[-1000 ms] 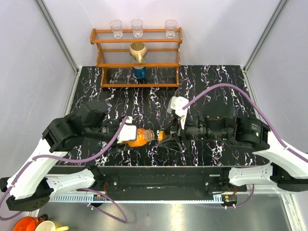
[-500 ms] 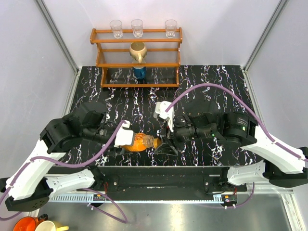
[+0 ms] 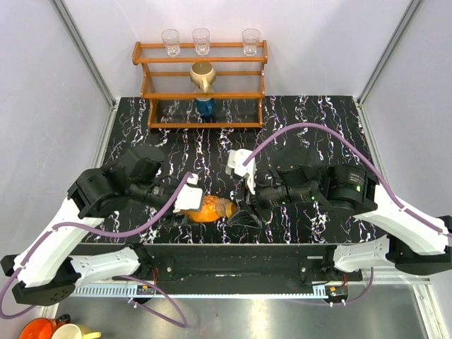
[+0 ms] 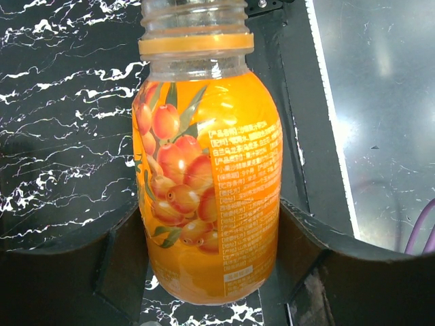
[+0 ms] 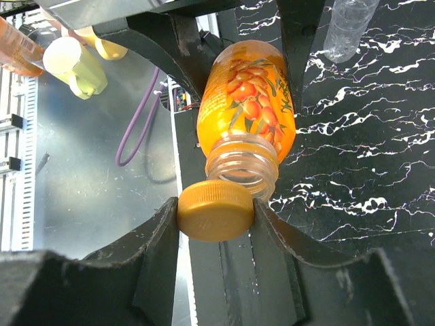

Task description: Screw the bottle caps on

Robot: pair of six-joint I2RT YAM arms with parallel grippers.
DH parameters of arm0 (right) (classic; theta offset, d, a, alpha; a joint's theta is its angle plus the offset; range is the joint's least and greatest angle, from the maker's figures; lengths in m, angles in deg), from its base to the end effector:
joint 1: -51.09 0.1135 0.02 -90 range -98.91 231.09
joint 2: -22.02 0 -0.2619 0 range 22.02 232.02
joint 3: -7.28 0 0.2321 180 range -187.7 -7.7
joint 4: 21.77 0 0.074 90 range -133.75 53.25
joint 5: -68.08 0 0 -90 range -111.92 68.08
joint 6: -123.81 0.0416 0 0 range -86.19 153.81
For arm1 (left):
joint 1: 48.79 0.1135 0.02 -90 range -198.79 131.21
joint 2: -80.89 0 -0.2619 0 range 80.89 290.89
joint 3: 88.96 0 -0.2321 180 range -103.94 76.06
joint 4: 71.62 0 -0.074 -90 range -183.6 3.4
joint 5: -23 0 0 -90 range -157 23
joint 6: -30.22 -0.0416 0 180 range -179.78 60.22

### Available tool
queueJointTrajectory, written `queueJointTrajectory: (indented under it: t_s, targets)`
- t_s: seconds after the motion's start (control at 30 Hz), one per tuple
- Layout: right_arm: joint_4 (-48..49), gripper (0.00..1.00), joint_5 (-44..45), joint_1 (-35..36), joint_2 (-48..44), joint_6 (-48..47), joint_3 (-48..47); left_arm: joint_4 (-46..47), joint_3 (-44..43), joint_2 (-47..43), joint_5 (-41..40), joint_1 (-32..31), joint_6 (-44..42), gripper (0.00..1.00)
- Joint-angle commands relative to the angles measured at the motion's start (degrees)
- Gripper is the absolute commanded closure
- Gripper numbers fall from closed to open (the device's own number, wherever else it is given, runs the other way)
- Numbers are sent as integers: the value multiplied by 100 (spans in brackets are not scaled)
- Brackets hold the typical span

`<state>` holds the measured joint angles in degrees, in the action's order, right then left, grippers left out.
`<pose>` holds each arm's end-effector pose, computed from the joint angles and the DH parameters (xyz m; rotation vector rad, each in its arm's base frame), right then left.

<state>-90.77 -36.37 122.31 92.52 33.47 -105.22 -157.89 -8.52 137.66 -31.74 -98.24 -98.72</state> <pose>0.0568 0.1992 0.4638 -1.4123 1.6699 1.0000 0.0631 -0.1107 0.4159 1.8038 1.4106 -0.8073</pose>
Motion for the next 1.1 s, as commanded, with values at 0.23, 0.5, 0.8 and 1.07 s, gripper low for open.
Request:
queueJointTrajectory:
  t_s: [0.23, 0.5, 0.8, 1.07]
  targets:
    - [295, 62, 101, 23, 113, -203, -66, 370, -226, 150, 209, -65, 123, 55]
    - [322, 64, 364, 23, 87, -318, 110, 361, -270, 167, 261, -91, 167, 54]
    - [15, 66, 462, -214, 25, -467, 119, 273, -261, 97, 139, -91, 115, 54]
    - [-784, 67, 339, -398, 323, -669, -461, 229, -138, 44, -64, -91, 62, 53]
